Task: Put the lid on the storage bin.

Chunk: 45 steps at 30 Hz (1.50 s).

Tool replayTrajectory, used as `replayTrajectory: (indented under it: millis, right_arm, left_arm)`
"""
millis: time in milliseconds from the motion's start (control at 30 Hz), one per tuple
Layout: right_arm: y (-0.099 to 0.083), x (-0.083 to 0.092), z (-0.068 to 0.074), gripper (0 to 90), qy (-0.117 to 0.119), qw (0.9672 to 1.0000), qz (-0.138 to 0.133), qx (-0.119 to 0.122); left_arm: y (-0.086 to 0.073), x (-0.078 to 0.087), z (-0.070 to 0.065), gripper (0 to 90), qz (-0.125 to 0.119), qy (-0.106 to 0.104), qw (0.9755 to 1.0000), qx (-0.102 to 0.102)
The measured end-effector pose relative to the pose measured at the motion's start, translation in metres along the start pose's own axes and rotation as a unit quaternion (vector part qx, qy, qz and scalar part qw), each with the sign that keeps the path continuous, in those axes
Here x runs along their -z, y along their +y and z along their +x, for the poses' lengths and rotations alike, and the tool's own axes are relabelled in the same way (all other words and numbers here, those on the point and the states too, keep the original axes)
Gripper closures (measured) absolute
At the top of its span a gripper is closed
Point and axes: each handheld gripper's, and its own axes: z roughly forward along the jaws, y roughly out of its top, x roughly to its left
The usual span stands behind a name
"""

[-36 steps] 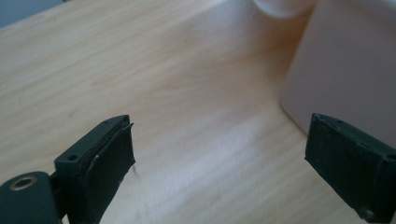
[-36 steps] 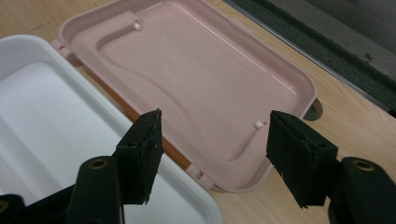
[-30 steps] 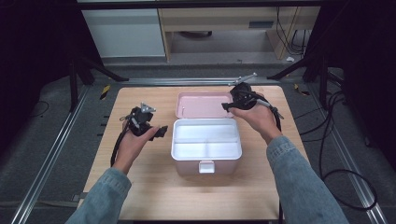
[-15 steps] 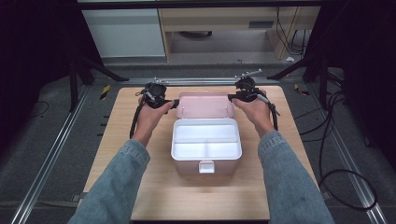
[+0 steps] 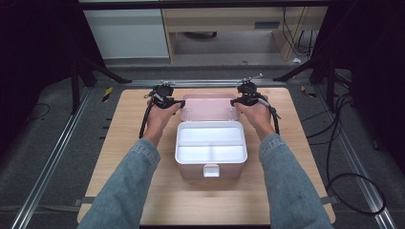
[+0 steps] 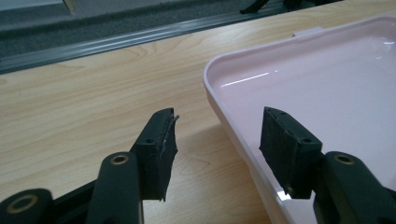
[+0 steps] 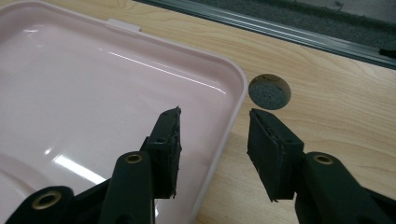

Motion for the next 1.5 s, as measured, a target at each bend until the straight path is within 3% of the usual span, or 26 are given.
replayTrajectory:
  millis: [200,367,600,667,733,767,900,967,1000,1033,1133,1200,1267,1333,1500]
  right_arm:
    - [-0.002,-0.009,0.001,57.1,0.002,0.9999,0.008,-0.008]
    - [-0.006,-0.012,0.000,58.2,0.008,0.9999,0.010,-0.011]
    - [-0.008,-0.011,-0.004,57.4,0.012,0.9997,0.007,-0.020]
    - [-0.008,-0.011,-0.005,56.9,0.011,0.9997,0.005,-0.022]
    - [-0.009,-0.012,-0.006,59.9,0.009,0.9996,0.004,-0.027]
    - [-0.010,-0.012,-0.007,62.6,0.009,0.9995,0.006,-0.029]
    - [-0.012,-0.013,-0.009,62.5,0.017,0.9990,0.009,-0.040]
    - [-0.012,-0.013,-0.009,65.3,0.019,0.9987,0.008,-0.046]
    - [-0.011,-0.012,-0.009,69.6,0.020,0.9986,0.010,-0.047]
    - [-0.011,-0.012,-0.009,69.6,0.020,0.9986,0.010,-0.047]
    - [-0.010,-0.012,-0.008,73.9,0.014,0.9986,0.013,-0.049]
    - [-0.010,-0.012,-0.007,75.0,0.006,0.9988,0.012,-0.047]
    - [-0.008,-0.011,-0.004,76.4,0.000,0.9987,0.010,-0.050]
    - [-0.007,-0.010,-0.003,77.7,-0.004,0.9988,0.004,-0.049]
    - [-0.003,-0.004,0.002,79.4,-0.014,0.9987,-0.016,-0.047]
  left_arm:
    - [-0.003,-0.011,-0.001,52.1,0.009,-0.008,0.9998,0.012]
    - [-0.002,-0.013,-0.003,68.4,0.012,-0.027,0.9993,0.021]
    - [0.001,-0.010,-0.009,73.8,0.007,-0.011,0.9997,0.021]
    - [0.003,-0.006,-0.011,82.5,-0.009,-0.010,0.9998,0.016]
    - [0.005,-0.004,-0.012,85.6,-0.013,-0.004,0.9999,0.007]
    - [0.004,-0.003,-0.012,86.1,-0.011,-0.005,0.9999,0.003]
    - [0.004,-0.003,-0.009,85.8,-0.015,-0.008,0.9996,0.020]
    - [0.003,-0.004,-0.009,79.5,-0.014,-0.001,0.9997,0.020]
    - [0.003,-0.006,-0.009,71.5,-0.012,-0.001,0.9997,0.021]
    - [0.001,-0.008,-0.009,71.5,-0.010,0.000,0.9997,0.020]
    - [-0.001,-0.012,-0.007,59.2,-0.006,0.010,0.9995,0.028]
    - [-0.002,-0.016,-0.007,55.6,0.003,-0.011,0.9992,0.038]
    - [-0.003,-0.018,-0.007,60.3,0.005,-0.017,0.9992,0.036]
    - [-0.002,-0.017,-0.004,66.9,0.008,-0.032,0.9981,0.052]
    - [0.002,-0.007,-0.006,74.1,-0.008,-0.024,0.9983,0.052]
